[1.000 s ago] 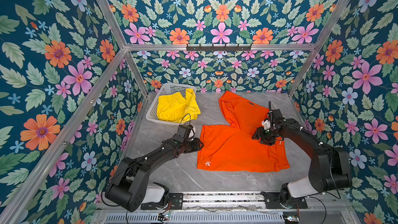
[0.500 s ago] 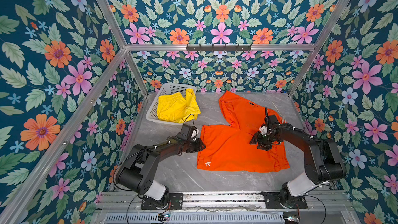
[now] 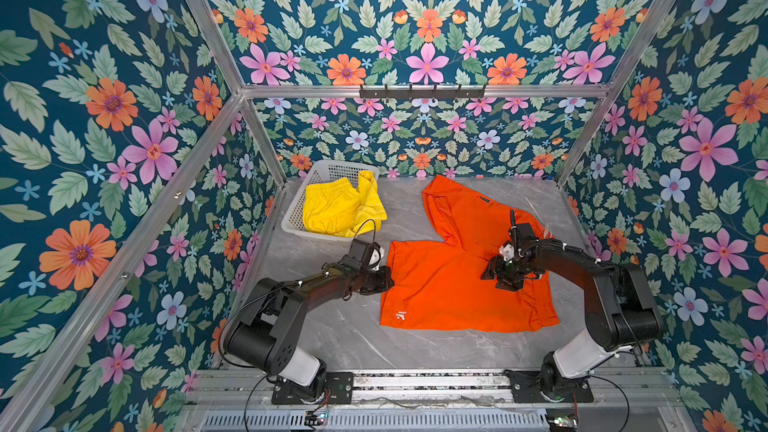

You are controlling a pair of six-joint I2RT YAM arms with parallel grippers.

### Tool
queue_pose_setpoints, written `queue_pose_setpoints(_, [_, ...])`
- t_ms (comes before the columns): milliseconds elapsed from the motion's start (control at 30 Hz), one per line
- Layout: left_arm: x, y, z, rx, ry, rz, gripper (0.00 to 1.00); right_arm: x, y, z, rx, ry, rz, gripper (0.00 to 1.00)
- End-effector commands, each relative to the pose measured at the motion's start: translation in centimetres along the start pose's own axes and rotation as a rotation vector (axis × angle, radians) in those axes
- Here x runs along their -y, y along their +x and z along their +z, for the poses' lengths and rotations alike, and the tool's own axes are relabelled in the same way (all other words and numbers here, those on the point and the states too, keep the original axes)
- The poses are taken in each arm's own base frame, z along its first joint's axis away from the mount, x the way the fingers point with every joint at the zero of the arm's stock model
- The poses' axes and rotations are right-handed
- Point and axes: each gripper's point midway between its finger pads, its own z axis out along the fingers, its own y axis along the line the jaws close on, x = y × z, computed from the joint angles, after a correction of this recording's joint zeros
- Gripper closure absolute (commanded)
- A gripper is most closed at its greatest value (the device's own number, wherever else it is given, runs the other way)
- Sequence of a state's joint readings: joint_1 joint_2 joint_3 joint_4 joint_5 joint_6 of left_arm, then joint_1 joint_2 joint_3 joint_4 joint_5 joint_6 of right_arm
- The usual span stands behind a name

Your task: Fold and stack the shorts

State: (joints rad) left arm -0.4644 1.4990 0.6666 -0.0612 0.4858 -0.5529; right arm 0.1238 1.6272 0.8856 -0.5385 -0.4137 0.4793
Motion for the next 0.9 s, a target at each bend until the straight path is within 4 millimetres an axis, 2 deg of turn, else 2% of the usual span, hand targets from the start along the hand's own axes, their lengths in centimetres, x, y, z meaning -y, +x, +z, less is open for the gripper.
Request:
queue_pose_setpoints(0, [-0.9,-0.2,-1.1,0.026,-0.059,0.015,0.97,2.2,0.4,0.2,-0.015,0.119,0.031,0.41])
queue_pose_setpoints(133, [-1.9,-0.1,-2.2,0.056,-0.104,0.005,0.99,2.7,0.6,0.1,-0.019,0.142,0.024,0.41])
queue_pose_setpoints(333, [-3.8,1.6,-1.2,-0.004,-0.151,-0.037,0.98,1.8,0.6,-0.1,-0.017,0.096,0.003,0.41])
queue_pose_setpoints(367, [-4.0,1.7,-1.2,-0.005,-0.16,-0.04,0.95,1.4,0.5,-0.3,-0.013,0.078,-0.003,0.41])
queue_pose_setpoints(400, [-4.0,1.5,-1.3,0.003,-0.165,-0.038,0.86,0.8,0.4,-0.5,-0.007,0.055,-0.011,0.4])
queue_pose_setpoints(433, [-3.9,1.1,-1.5,0.018,-0.165,-0.033,0.79,0.1,0.3,-0.9,0.0,0.031,-0.023,0.4])
queue_pose_setpoints(633, [-0.4,-3.5,-3.8,0.146,-0.118,0.04,0.61,-4.0,-0.6,-5.0,0.086,-0.063,-0.112,0.39])
queue_pose_setpoints(733, [0.9,-5.7,-4.1,0.203,-0.093,0.071,0.6,-6.2,-0.4,-6.2,0.121,-0.098,-0.172,0.39])
queue_pose_setpoints(867, [1.1,-7.6,-2.5,0.199,-0.091,0.091,0.63,-8.4,0.8,-5.3,0.111,-0.145,-0.245,0.4])
